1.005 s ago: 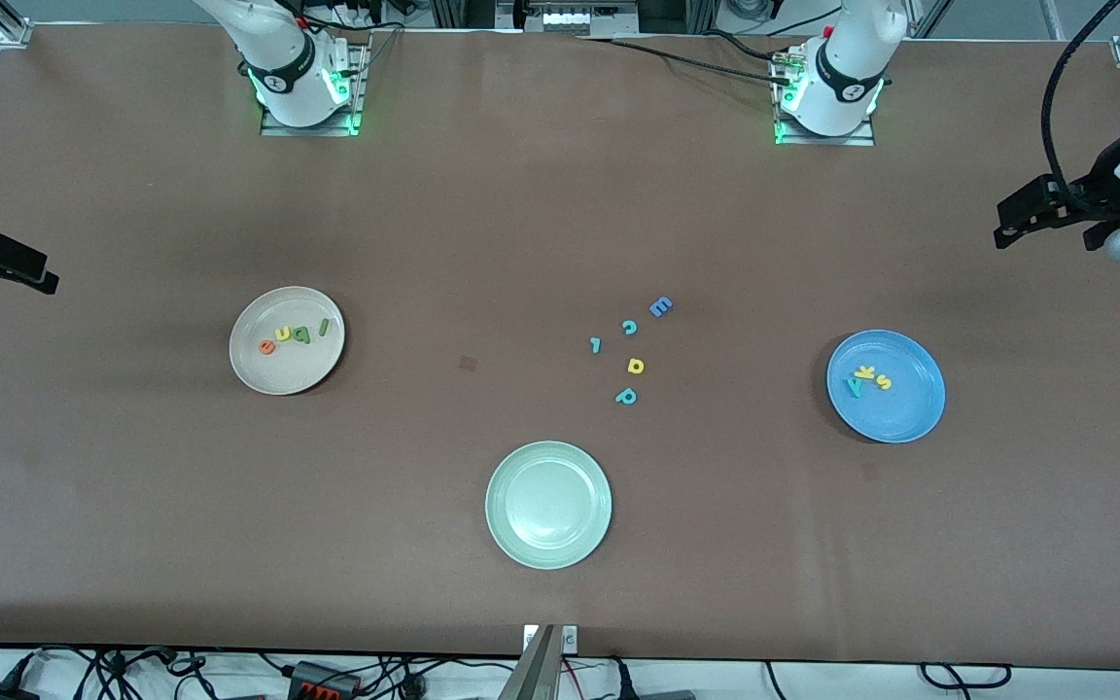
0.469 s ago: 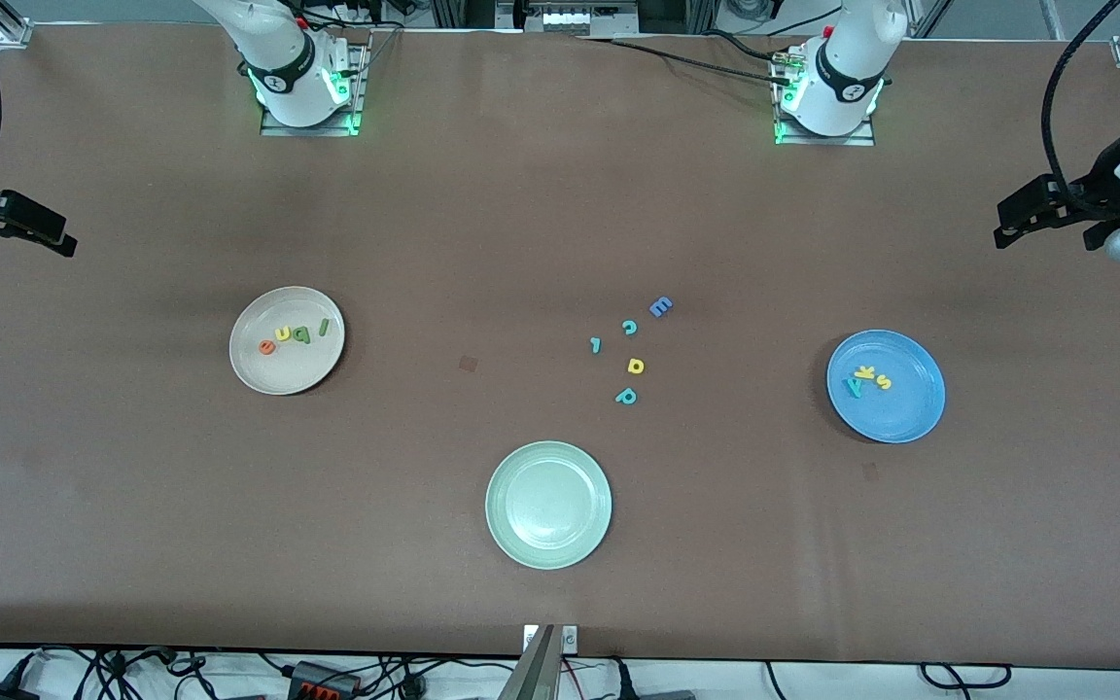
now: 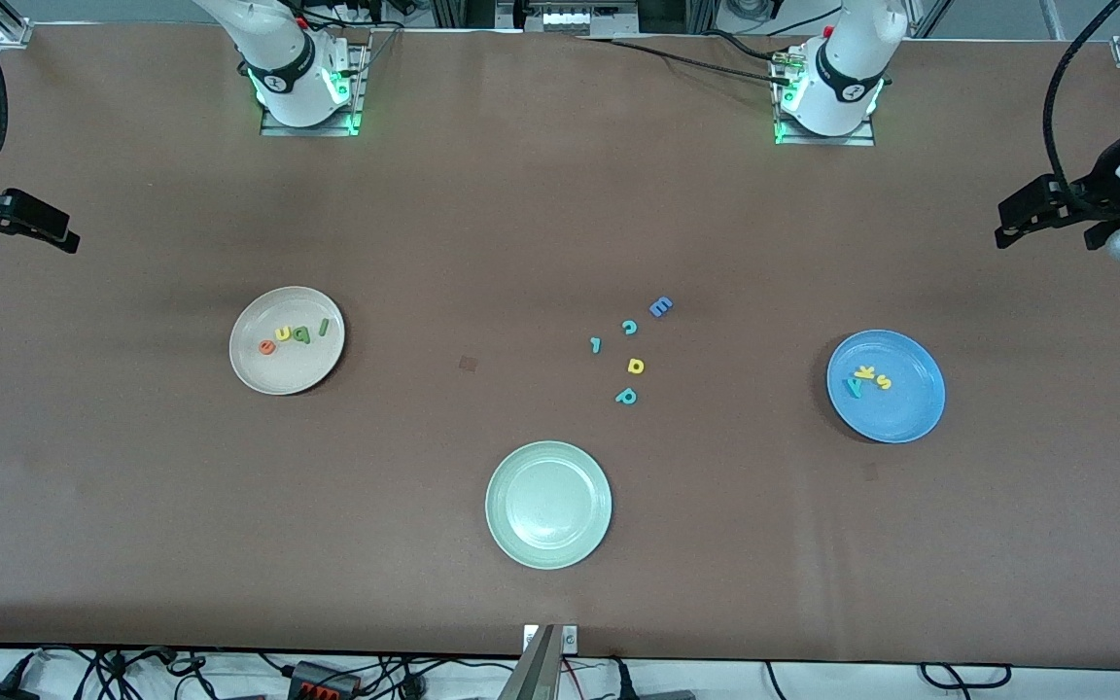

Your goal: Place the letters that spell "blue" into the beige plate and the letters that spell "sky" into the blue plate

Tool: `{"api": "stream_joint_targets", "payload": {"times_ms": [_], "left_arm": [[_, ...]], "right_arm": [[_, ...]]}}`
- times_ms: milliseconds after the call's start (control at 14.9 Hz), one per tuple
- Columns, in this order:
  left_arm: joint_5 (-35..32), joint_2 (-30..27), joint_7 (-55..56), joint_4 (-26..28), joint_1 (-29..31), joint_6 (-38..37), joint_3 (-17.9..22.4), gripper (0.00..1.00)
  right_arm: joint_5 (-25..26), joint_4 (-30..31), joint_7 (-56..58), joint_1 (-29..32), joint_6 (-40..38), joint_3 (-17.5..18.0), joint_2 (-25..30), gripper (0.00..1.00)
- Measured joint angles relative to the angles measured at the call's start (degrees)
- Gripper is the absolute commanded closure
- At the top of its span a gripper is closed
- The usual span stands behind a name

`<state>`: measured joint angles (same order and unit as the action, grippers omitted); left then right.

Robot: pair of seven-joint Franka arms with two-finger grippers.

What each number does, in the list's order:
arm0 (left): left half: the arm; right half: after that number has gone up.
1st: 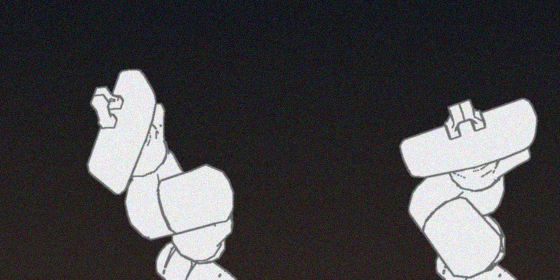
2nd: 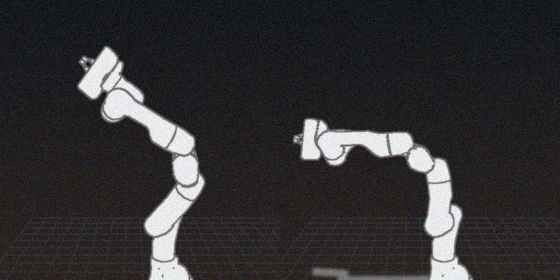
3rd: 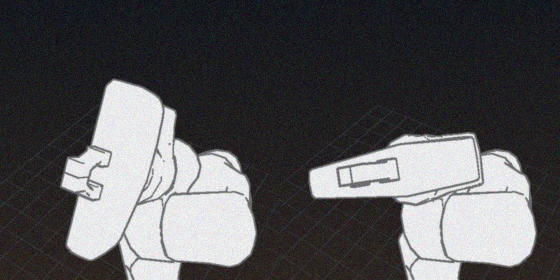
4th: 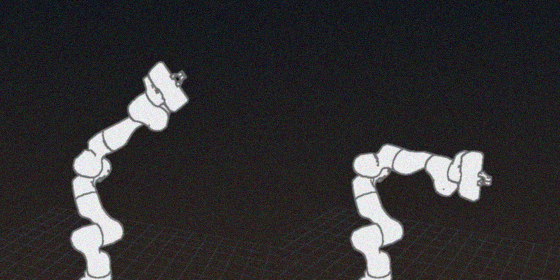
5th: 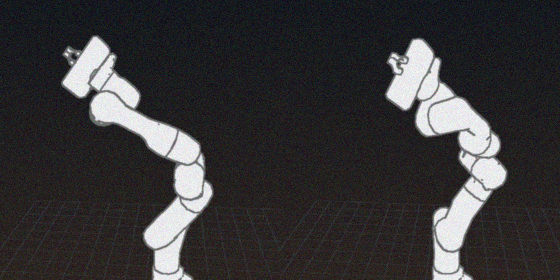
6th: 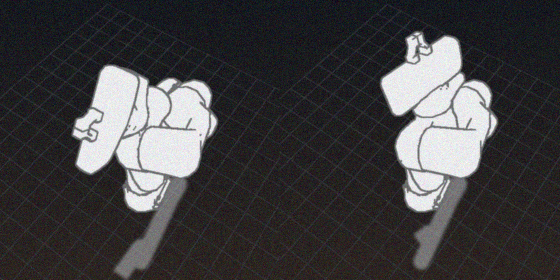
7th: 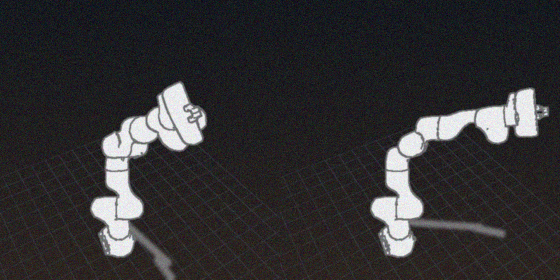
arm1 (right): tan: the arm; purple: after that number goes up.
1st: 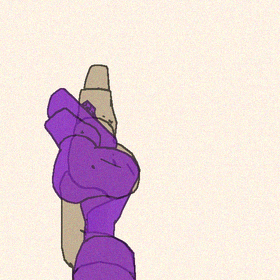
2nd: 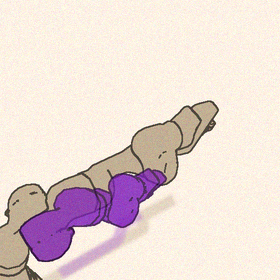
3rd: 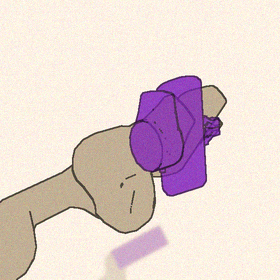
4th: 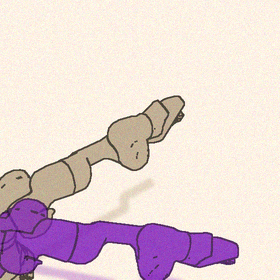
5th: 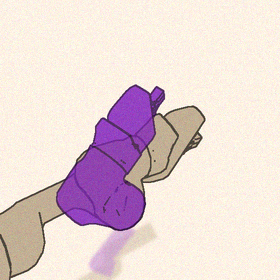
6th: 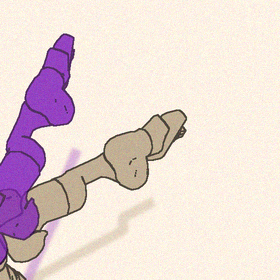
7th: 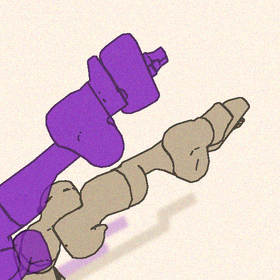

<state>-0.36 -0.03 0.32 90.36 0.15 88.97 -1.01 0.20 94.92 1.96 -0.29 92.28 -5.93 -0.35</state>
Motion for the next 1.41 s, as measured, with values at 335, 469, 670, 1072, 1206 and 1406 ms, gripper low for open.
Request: {"api": "stream_joint_targets", "payload": {"times_ms": [335, 469, 670, 1072, 1206, 1406], "left_arm": [[0.00, 0.00, 0.00, 0.00, 0.00, 0.00, 0.00, 0.00], [0.00, 0.00, 0.00, 0.00, 0.00, -0.01, 0.00, 0.00], [0.00, 0.00, 0.00, 0.00, 0.00, -0.01, 0.02, 0.00], [0.00, 0.00, 0.00, 0.00, 0.01, -0.01, 0.06, 0.00], [0.02, 0.00, 0.00, 0.00, 0.01, -0.01, 0.06, 0.00], [0.02, 0.00, 0.00, 0.00, 0.01, -0.01, 0.06, 0.00]], "right_arm": [[0.01, 0.00, 0.00, -0.06, 0.10, 0.00, 0.05, 0.00], [0.03, 0.00, 0.01, -0.08, 0.10, 0.01, 0.18, 0.00], [0.15, 0.00, 0.59, -0.07, 0.10, -0.04, 0.28, 0.00], [0.33, 0.00, 2.80, 0.49, 0.10, -0.79, 0.40, 0.00], [0.34, 0.01, 2.86, 0.81, 0.09, -0.82, 0.40, 0.00], [0.34, 0.39, 2.93, 0.93, 0.06, -0.83, 0.40, 0.00]]}}
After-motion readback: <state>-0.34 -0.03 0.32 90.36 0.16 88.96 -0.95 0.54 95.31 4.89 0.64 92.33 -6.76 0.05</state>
